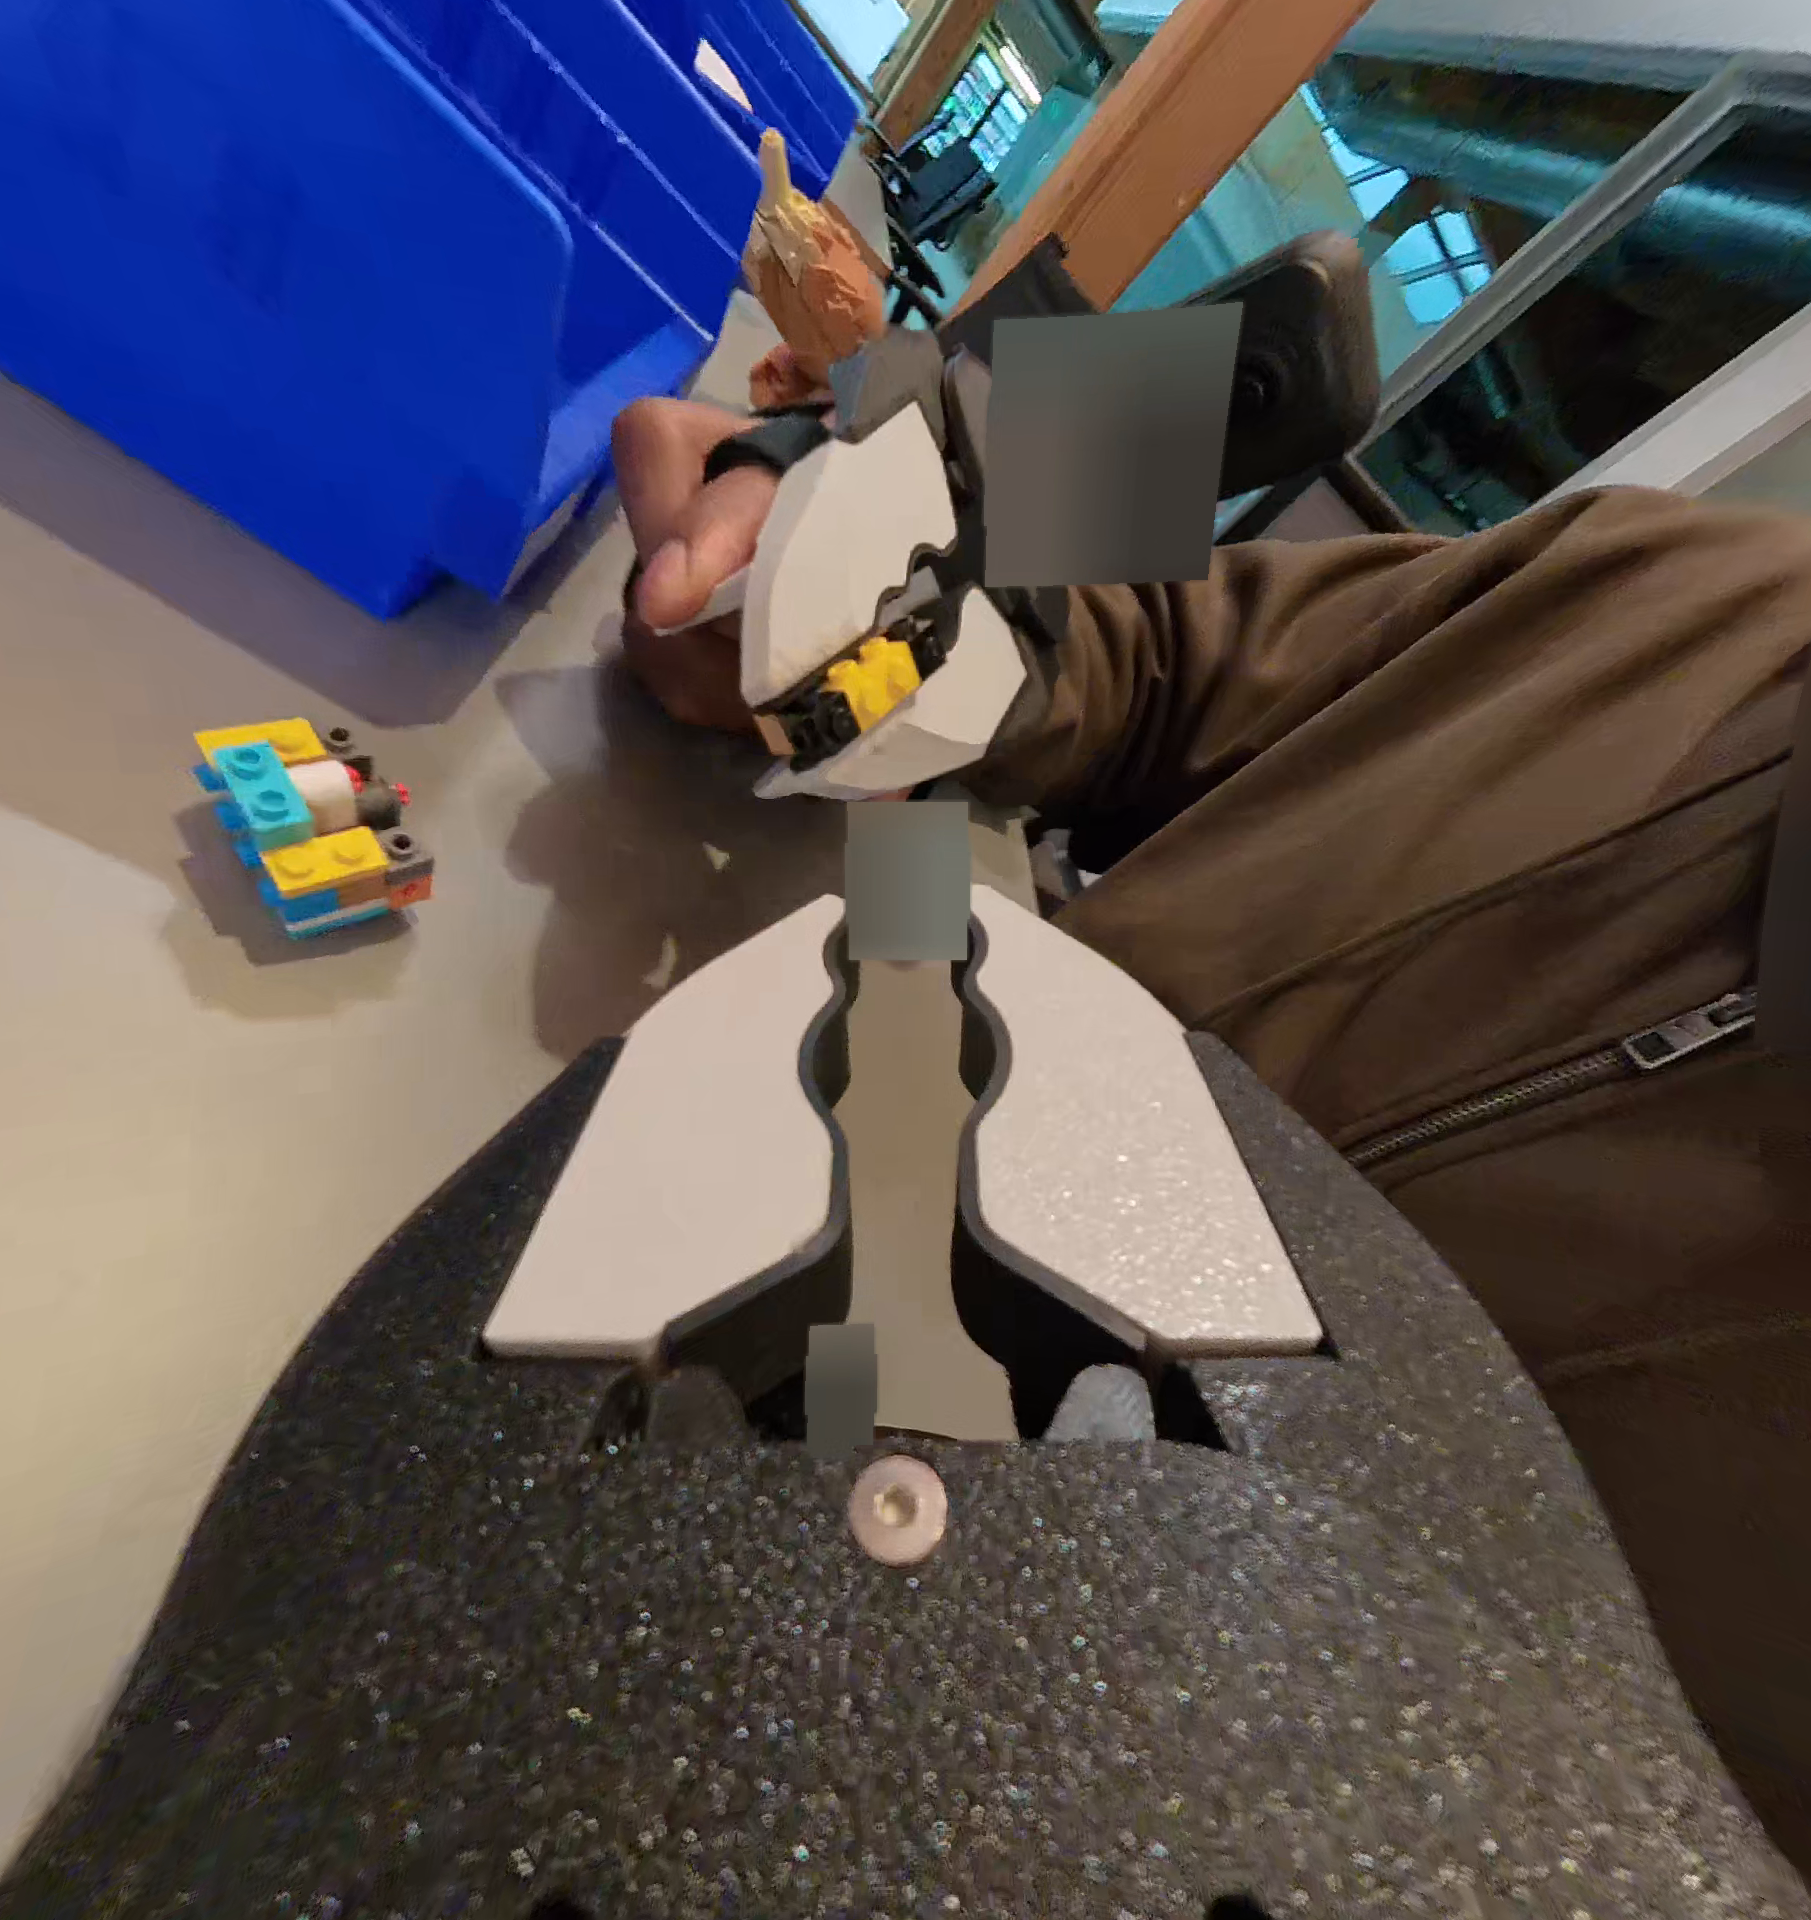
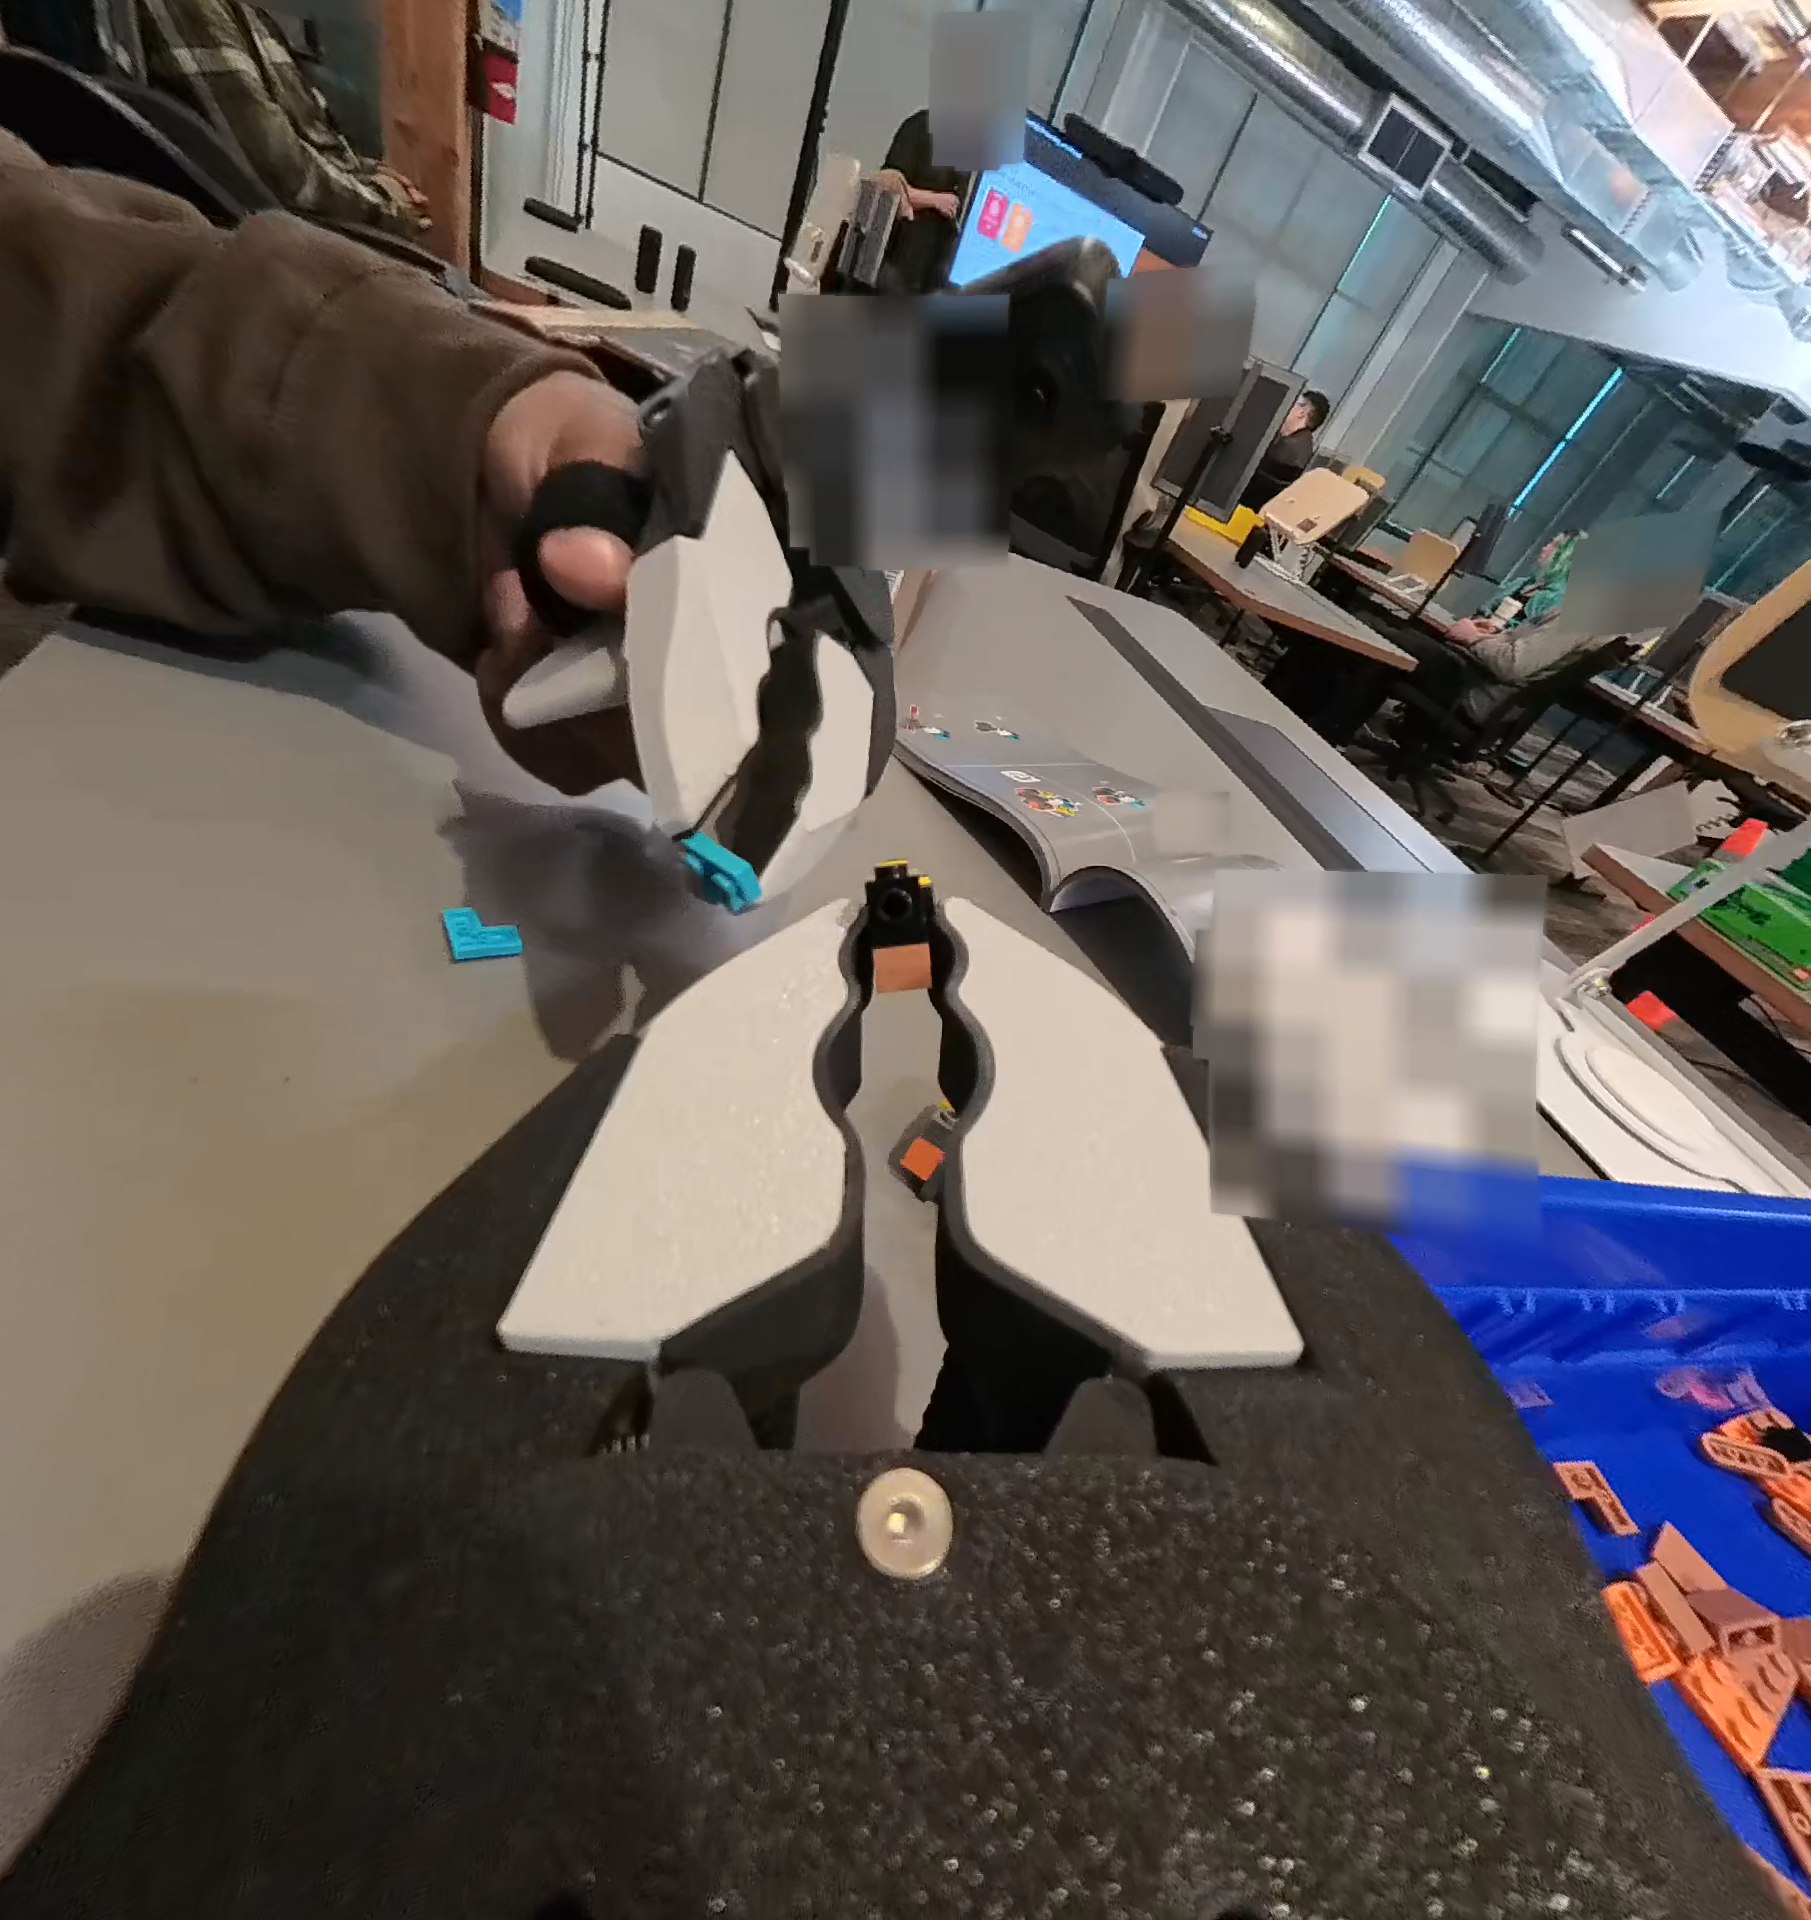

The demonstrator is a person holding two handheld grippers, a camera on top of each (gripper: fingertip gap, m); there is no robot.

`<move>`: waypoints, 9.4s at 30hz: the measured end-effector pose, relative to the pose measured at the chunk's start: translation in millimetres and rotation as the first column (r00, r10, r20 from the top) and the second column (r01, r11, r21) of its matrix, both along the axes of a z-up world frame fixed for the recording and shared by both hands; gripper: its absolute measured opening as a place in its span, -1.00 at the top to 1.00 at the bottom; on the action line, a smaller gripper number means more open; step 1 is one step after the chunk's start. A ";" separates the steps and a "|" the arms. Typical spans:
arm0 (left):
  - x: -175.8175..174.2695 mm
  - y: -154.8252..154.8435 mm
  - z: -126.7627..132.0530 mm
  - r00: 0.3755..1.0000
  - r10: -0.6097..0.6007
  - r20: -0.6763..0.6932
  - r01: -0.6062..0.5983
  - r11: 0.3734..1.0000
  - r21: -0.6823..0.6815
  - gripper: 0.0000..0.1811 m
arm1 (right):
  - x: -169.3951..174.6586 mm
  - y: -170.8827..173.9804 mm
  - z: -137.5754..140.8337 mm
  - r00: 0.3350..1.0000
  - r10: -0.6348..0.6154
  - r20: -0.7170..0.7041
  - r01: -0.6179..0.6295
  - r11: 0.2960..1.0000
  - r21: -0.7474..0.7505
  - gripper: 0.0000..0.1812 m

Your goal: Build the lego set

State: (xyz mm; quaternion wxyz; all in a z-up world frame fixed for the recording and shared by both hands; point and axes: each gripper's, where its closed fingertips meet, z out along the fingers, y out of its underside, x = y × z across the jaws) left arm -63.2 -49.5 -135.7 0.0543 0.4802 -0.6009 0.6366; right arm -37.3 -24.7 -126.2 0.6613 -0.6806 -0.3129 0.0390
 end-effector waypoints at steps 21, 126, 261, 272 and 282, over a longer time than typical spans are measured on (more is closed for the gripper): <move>12.3 11.4 3.4 0.991 0.081 -0.105 -0.107 0.957 -0.269 0.82 | -7.7 -0.4 -11.7 0.990 0.004 0.139 -0.004 1.000 0.003 0.90; 49.0 39.1 -26.9 0.595 0.549 -0.586 -0.803 0.393 -0.448 0.86 | 20.2 21.7 -34.4 0.304 -0.452 0.839 0.136 0.892 0.431 0.90; 15.4 31.6 -78.3 0.942 -0.327 0.069 0.096 0.463 0.881 0.91 | 14.0 10.2 -39.2 0.885 -0.111 0.451 0.120 0.993 0.010 0.90; 16.9 20.9 -40.2 0.994 0.042 0.097 -0.083 0.883 0.463 0.91 | 13.2 9.8 -38.1 0.893 -0.109 0.437 0.117 0.993 0.009 0.90; 21.1 39.2 -24.4 0.962 0.264 0.074 -0.274 0.934 0.230 0.91 | 10.7 8.4 -33.5 0.919 -0.094 0.384 0.100 0.995 0.005 0.90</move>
